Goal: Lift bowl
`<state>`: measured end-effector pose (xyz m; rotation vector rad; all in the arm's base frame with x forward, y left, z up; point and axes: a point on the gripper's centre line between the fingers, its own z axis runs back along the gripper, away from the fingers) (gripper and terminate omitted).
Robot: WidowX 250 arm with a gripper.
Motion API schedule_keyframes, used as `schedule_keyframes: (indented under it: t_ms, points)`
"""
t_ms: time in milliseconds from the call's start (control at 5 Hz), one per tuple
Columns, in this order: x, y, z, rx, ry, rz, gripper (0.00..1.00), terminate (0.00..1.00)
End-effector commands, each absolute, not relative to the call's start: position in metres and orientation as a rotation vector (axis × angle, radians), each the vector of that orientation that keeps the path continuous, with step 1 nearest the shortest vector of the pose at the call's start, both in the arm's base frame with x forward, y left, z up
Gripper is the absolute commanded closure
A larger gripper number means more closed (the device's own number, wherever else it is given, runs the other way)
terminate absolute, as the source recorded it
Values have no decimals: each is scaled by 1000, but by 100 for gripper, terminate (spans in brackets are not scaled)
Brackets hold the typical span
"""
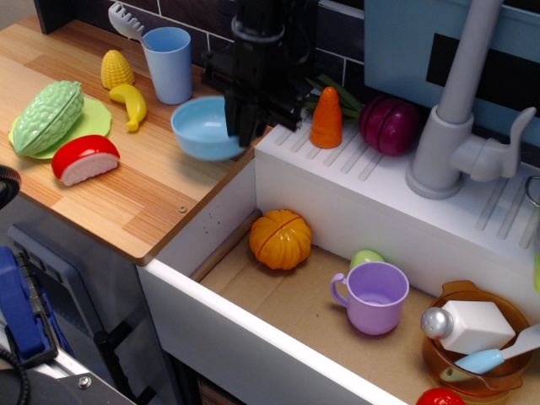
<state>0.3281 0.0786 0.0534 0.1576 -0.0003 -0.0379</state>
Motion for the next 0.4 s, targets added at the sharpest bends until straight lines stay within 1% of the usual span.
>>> schedule_keyframes:
  t_ms: [0,200]
  points:
    - [337,93,109,280,-129,-66,100,0]
    - [337,95,111,299,-142,-77,100,100]
